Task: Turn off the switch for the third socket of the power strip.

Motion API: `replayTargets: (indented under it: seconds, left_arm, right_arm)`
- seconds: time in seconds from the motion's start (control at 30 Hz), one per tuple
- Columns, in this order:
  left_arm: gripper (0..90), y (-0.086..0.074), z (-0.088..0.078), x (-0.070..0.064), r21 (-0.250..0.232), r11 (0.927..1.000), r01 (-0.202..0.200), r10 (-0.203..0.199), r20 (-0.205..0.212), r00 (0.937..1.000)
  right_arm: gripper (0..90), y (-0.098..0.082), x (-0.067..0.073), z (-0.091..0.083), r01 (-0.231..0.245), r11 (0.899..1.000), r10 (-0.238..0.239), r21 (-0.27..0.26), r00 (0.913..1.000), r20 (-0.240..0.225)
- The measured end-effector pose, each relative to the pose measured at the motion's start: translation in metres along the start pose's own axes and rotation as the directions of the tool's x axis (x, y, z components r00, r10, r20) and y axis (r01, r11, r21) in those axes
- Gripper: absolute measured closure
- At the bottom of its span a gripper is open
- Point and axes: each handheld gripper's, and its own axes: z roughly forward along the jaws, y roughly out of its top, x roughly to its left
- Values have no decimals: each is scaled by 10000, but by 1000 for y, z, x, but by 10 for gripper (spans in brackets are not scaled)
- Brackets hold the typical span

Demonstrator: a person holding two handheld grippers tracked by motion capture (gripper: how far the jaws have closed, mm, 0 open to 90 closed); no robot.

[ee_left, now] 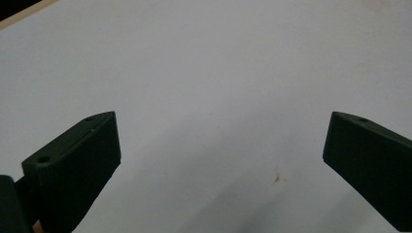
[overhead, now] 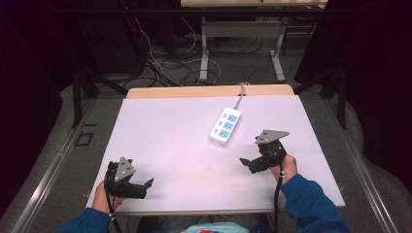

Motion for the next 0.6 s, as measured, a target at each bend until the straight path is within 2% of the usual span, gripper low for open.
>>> replayTargets:
  seconds: [0.13,0.2,0.23,0.37,0.4,0.5,0.53,0.6]
  left_arm:
    - [2,0,1,1,29,10000,13,-13,12,10000]
    - [2,1,1,1,33,9999,-140,140,-73,9999]
    - [2,0,2,0,20,10000,-27,26,25,10000]
    - [2,0,0,1,78,9999,-108,108,-56,9999]
    - [2,0,1,0,51,10000,3,-3,12,10000]
    - [2,0,2,1,10,10000,-97,97,-67,9999]
    - [2,1,2,1,71,10000,-7,7,50,10000]
    - [2,1,3,1,4,10000,-72,72,-84,9999]
  right_arm:
    - [11,2,-2,2,-27,10000,28,46,10000,-36]
    - [12,4,-4,5,-61,10000,61,67,10000,-44]
    - [12,5,-4,6,-108,9999,108,-28,9999,-14]
    - [13,9,-8,8,-166,9998,166,-95,9999,-3]
    - [13,11,-9,7,-157,9999,157,-65,9999,5]
    - [15,14,-12,8,-164,9998,164,-122,9999,-38]
    - [16,15,-13,8,-199,9997,199,-106,9998,-10]
    - [16,18,-15,11,-166,9998,166,-103,9999,-3]
